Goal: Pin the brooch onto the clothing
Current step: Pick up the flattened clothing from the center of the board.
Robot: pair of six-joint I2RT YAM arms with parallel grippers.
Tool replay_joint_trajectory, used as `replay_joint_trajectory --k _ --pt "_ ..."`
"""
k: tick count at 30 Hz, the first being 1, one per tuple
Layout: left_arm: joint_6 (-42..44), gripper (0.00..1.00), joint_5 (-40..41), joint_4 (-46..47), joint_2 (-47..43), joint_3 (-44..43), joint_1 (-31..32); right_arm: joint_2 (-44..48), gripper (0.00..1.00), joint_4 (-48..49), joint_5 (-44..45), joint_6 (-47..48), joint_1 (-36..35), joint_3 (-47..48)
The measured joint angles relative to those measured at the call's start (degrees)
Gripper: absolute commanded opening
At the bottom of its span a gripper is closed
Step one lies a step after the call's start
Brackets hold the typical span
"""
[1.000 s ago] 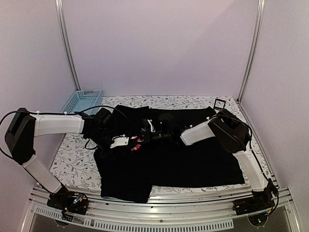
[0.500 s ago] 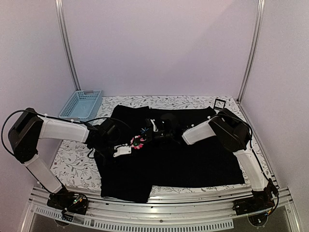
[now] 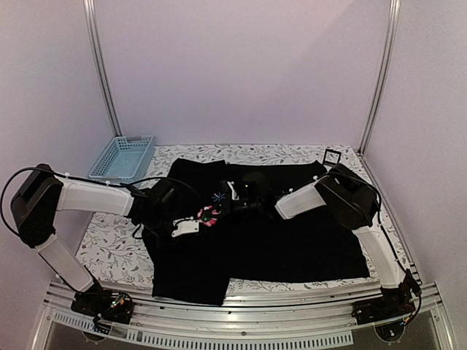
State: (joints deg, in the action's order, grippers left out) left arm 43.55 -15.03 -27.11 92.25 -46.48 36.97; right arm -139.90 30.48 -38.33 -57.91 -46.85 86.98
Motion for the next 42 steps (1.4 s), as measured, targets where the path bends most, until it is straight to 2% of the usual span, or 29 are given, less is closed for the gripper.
replay_joint_trajectory --k 4,6,9,10,14,17,22,29,33,35,42 --pt "1.92 0.4 -1.46 -1.95 -1.62 -1.22 0.0 0.0 0.0 -0.02 -0.55 -0.55 -0.55 0.11" --pt "3.91 0.45 -2.8 -3.89 -2.51 -1.84 0.0 0.0 0.0 -0.02 -0.96 -0.96 -0.98 0.44" --pt "4.76 0.38 -5.2 -5.88 -2.69 -2.97 -0.02 0.0 0.0 0.02 -1.18 -1.53 -1.49 0.72" --pt "3.23 0.34 -6.01 -5.86 -2.64 -3.63 -0.2 0.0 0.0 -0.02 -1.18 -1.64 -1.53 0.72" --pt "-4.44 0.31 -6.75 -3.28 -1.86 -5.84 -0.5 0.0 0.0 -0.31 -0.98 -1.6 -1.66 0.72" --pt "-9.03 0.31 -5.64 -1.46 -1.11 -5.51 -0.5 0.02 0.0 -0.39 -0.7 -1.64 -1.51 0.57" --pt "-12.98 0.37 -2.97 -0.28 0.11 -2.97 -0.22 0.5 0.0 -0.42 -0.02 -1.64 -1.07 -0.42" --pt "-14.71 0.35 1.66 2.95 0.39 0.09 0.96 0.68 0.0 -0.39 0.24 -1.64 -0.7 -0.81" --pt "-14.27 0.09 3.19 3.96 0.39 1.31 1.49 0.76 0.0 -0.35 0.17 -1.64 -0.72 -1.22" --pt "-13.94 0.01 3.61 4.48 0.35 1.42 1.66 0.76 0.0 -0.13 0.07 -1.66 -0.72 -1.22" --pt "-12.68 0.0 1.33 2.6 -1.6 0.57 1.7 0.76 0.0 -0.2 -1.4 -2.14 -1.42 -0.33"
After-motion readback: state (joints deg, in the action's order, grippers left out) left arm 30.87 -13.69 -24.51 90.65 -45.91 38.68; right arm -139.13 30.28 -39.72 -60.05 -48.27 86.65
